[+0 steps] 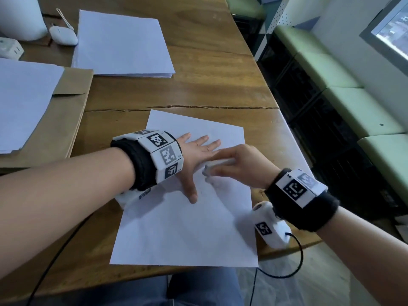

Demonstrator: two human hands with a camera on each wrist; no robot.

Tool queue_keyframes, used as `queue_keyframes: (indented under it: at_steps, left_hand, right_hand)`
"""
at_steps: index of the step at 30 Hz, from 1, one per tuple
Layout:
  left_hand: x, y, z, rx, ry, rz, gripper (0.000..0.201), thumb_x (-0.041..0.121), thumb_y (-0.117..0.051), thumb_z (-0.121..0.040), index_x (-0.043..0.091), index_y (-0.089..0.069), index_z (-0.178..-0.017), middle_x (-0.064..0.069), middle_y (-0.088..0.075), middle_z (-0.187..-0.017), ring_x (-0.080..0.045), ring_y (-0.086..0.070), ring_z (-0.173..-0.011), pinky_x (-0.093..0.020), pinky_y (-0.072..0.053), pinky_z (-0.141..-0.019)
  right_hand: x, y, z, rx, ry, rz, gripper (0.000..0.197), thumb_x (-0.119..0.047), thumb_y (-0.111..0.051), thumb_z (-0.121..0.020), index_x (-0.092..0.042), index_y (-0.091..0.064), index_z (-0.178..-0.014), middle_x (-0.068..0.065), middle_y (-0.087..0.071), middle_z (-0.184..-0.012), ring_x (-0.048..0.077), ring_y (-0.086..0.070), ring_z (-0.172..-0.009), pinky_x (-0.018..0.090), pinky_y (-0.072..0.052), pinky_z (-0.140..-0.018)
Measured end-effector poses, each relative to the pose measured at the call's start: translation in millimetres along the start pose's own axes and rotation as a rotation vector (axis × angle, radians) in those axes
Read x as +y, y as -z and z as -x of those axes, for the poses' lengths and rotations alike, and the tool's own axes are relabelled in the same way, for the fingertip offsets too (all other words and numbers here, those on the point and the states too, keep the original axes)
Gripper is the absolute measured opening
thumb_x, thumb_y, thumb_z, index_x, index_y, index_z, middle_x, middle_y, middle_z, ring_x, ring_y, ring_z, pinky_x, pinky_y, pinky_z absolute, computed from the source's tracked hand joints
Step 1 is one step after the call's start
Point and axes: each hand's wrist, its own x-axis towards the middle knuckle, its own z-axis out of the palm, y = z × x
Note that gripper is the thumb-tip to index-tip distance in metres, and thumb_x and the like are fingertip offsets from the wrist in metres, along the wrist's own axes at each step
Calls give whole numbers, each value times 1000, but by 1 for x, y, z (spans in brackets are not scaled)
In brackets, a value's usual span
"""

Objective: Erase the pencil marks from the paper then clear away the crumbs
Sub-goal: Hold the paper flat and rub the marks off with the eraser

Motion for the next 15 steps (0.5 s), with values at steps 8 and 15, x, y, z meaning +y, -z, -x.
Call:
queue_keyframes:
  at_steps: [8,15]
  left_hand:
    - [0,2,0,-29,-5,-20,130,58,-75,-63,28,22,-146,7,29,-153,-16,26,-142,-46,13,-114]
    - [-1,1,0,-36,-10,-10,131,60,-74,-62,28,22,-146,8,29,-153,-16,26,-142,-47,14,-113]
  right_hand:
    - [2,4,16,-184,-41,128,23,-42,-70,-75,-25,-74,-90,-7,-72,-86,8,-64,-82,27,-54,-77]
    - [4,15,27,-73,-332,299,31,-36,-65,-69,-16,-54,-49,-4,-48,-48,17,-48,-52,23,-32,-46]
